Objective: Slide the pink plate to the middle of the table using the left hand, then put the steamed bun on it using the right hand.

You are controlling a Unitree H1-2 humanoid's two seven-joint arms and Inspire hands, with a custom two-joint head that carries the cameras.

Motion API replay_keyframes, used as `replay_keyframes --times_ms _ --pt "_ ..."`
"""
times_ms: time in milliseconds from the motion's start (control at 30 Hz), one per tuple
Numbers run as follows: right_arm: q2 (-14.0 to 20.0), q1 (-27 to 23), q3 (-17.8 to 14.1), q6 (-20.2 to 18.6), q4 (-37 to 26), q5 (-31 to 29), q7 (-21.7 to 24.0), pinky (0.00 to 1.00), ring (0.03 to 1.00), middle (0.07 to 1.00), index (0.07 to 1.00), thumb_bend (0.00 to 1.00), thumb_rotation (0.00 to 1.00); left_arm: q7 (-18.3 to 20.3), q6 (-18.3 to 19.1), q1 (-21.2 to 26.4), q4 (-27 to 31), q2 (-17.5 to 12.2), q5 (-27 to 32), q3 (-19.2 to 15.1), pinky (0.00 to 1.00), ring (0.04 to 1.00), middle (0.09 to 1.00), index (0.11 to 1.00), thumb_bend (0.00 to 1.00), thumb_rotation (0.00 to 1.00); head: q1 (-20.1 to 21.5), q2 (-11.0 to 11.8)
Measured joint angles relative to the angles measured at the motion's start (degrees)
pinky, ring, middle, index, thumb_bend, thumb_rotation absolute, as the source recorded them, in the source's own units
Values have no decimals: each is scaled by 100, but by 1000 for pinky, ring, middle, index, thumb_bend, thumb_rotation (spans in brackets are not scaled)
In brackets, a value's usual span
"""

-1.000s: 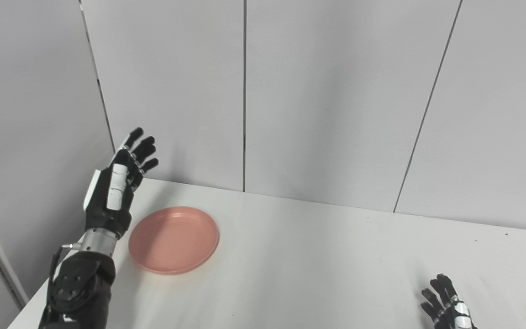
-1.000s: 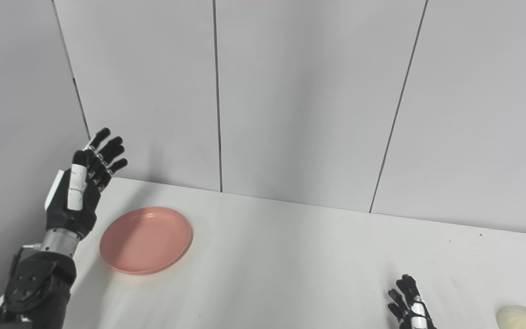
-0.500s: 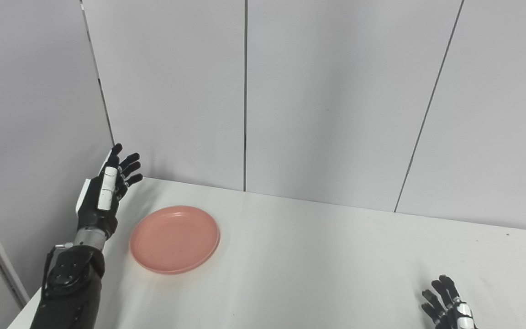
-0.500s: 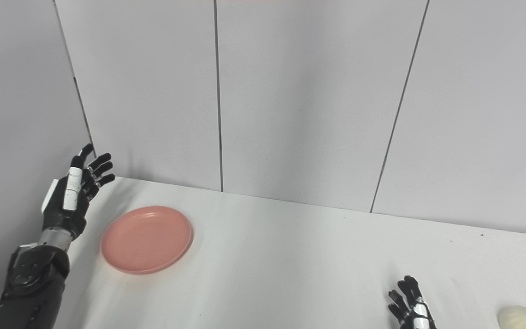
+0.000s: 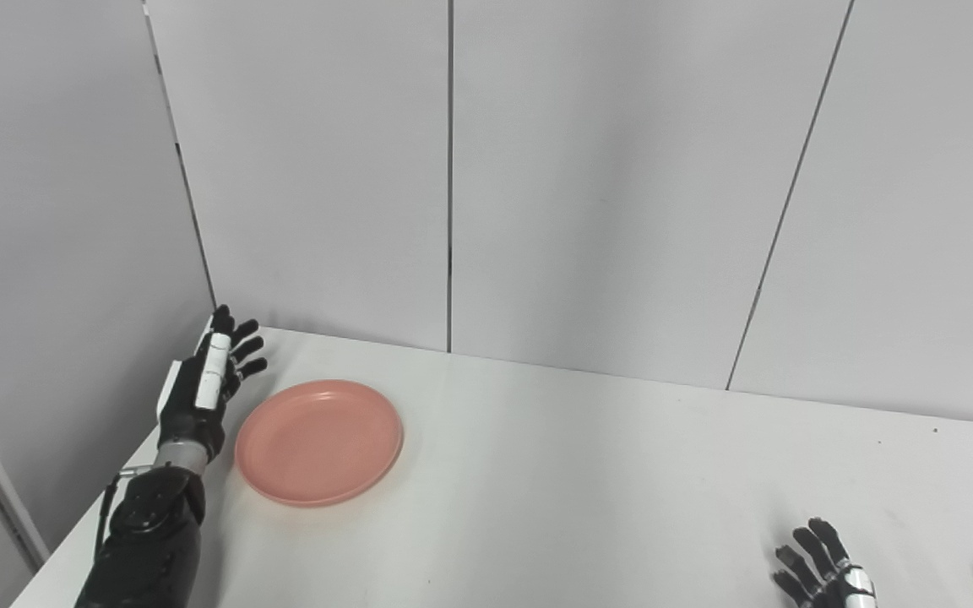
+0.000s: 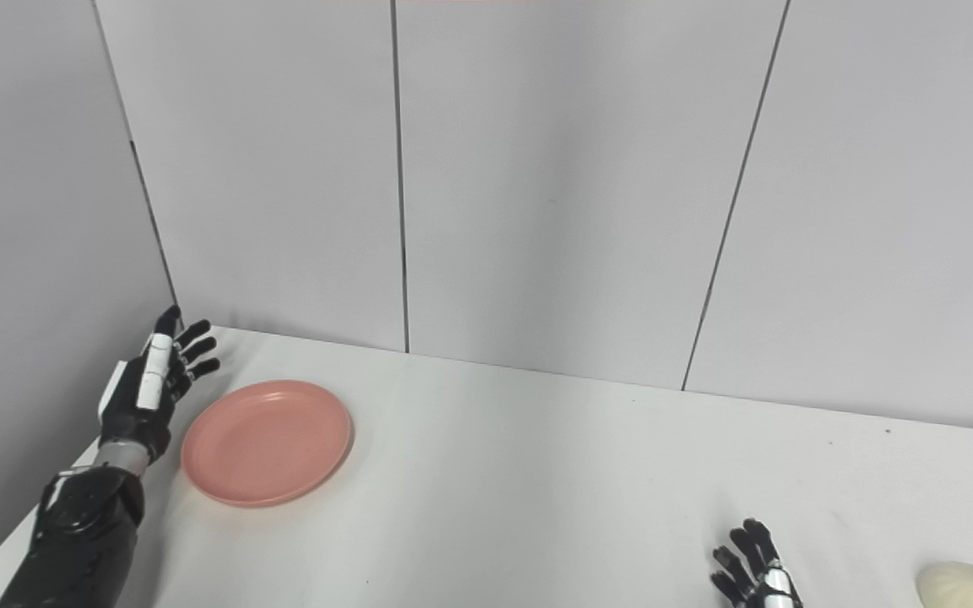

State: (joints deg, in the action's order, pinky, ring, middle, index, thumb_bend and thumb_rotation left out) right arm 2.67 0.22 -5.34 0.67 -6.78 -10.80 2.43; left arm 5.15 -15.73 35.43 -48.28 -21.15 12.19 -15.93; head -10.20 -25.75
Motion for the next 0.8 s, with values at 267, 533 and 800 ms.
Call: replay_keyframes --times_ms 267,533,800 --pt "11 41 -24 -119 -53 -11 0 868 862 904 897 662 954 -9 -98 18 -398 11 -11 15 850 877 876 1000 979 860 -44 -53" --pt "40 53 -37 -122 -63 -26 3 861 851 893 892 667 954 -22 -311 78 -671 -41 -30 52 866 885 883 1000 951 872 -70 -35" --pt "39 54 -35 -122 -63 2 -3 835 841 888 892 643 970 37 -266 66 -639 -25 0 61 852 887 881 1000 950 841 -44 -70"
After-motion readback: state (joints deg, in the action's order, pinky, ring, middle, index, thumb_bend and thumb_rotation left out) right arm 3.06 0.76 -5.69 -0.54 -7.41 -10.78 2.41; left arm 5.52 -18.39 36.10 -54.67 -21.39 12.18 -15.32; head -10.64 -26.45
